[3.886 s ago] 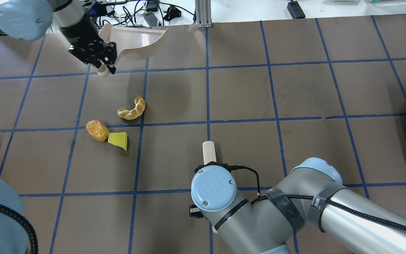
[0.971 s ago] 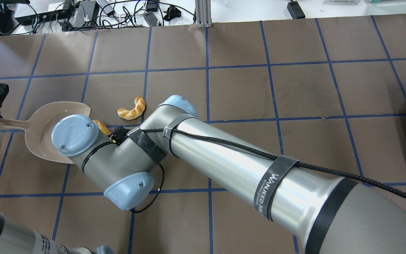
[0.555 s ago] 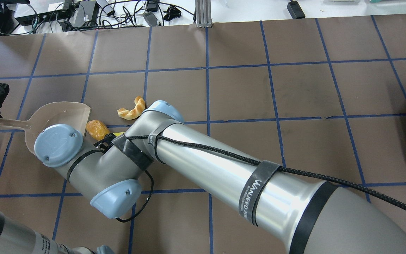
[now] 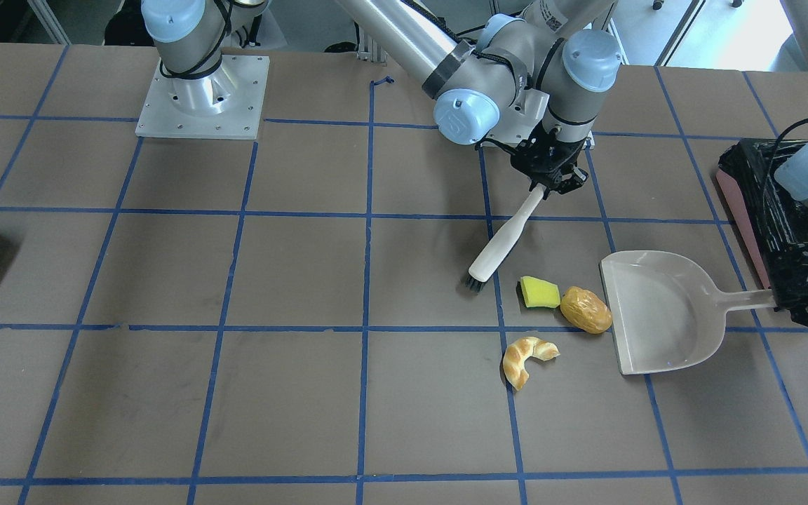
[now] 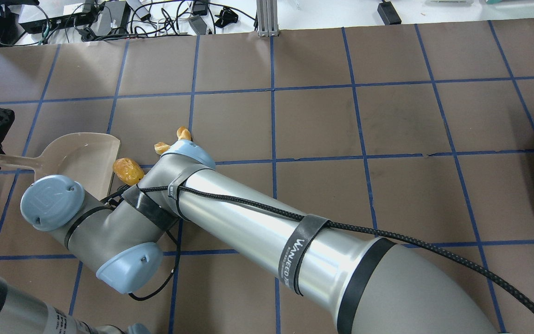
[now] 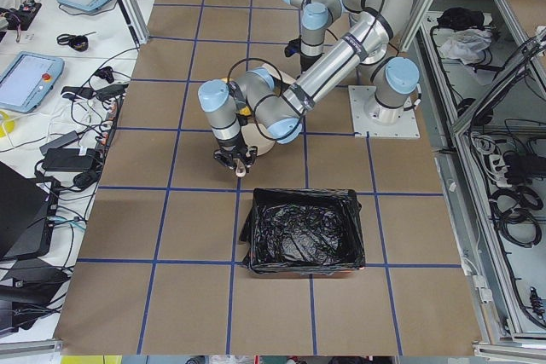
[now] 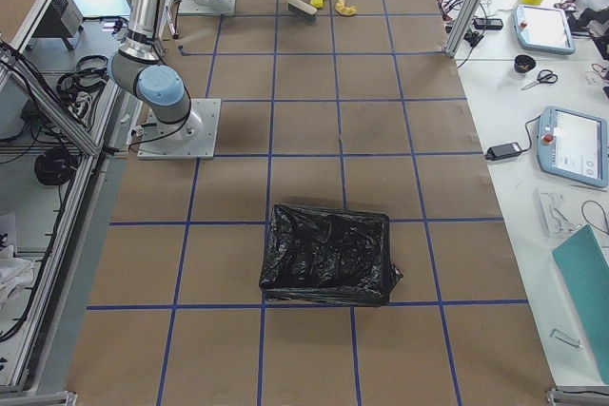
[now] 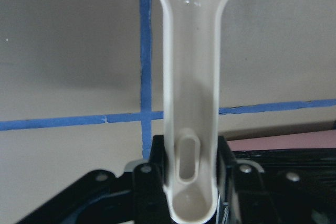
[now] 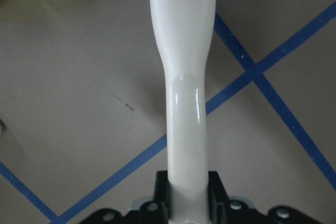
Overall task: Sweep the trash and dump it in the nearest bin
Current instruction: 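Sweep the potato piece and sponge into the dustpan with the right gripper's brush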
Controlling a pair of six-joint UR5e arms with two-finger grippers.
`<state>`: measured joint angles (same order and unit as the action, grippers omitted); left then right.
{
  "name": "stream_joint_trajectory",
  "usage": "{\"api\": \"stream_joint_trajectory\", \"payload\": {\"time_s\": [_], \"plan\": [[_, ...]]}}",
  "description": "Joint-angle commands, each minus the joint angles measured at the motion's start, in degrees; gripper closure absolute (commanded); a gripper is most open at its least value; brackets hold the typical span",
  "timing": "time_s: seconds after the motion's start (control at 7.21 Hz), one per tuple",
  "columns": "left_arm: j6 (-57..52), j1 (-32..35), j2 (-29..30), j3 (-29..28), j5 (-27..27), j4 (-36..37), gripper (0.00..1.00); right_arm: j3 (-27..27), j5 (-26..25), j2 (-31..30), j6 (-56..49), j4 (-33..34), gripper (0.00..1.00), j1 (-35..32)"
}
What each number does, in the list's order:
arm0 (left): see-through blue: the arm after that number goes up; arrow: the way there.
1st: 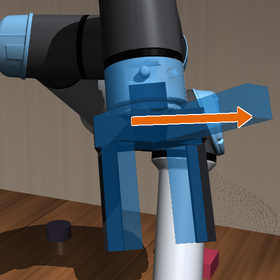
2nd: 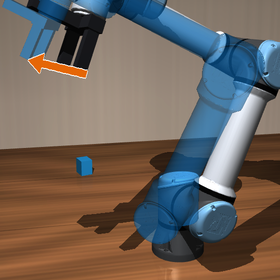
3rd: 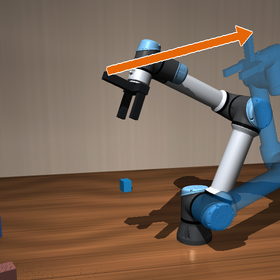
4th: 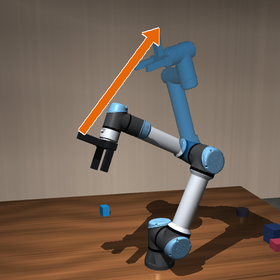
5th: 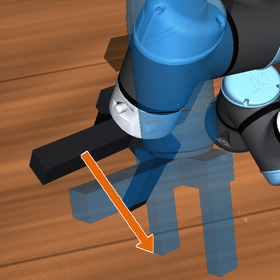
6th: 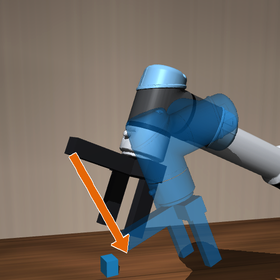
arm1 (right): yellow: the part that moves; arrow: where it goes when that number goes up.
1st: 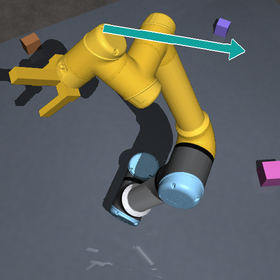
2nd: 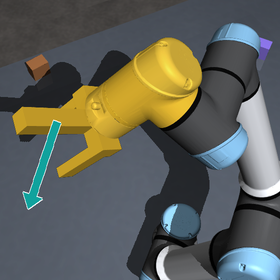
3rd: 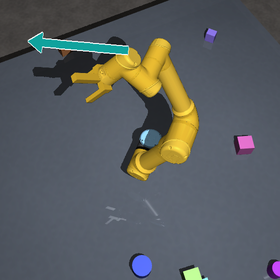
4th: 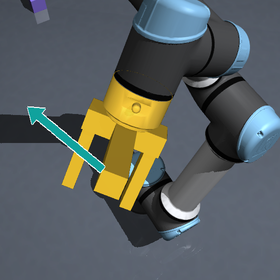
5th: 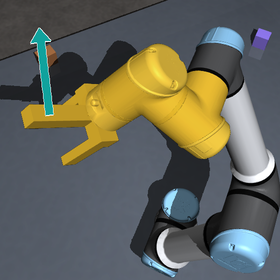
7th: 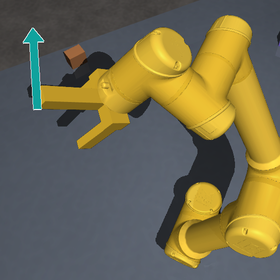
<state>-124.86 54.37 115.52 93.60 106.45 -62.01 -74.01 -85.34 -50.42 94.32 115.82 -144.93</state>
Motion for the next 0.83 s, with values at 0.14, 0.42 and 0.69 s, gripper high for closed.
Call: {"api": "stream_joint_trajectory", "payload": {"time_s": [0.14, 0.42, 0.69], "plan": [[0.05, 0.13, 0.06, 0.00, 0.17, 0.05, 1.00, 2.80, 1.05, 1.63, -0.62, -0.25, 1.00, -0.17], [0.05, 0.13, 0.06, 0.00, 0.17, 0.05, 1.00, 9.55, 1.14, 6.79, -4.56, -0.25, 1.00, -0.09], [0.05, 0.21, 0.15, 0.00, 0.25, 0.05, 1.00, 13.53, 2.80, 9.19, -17.41, -0.07, 1.00, 0.00]]}}
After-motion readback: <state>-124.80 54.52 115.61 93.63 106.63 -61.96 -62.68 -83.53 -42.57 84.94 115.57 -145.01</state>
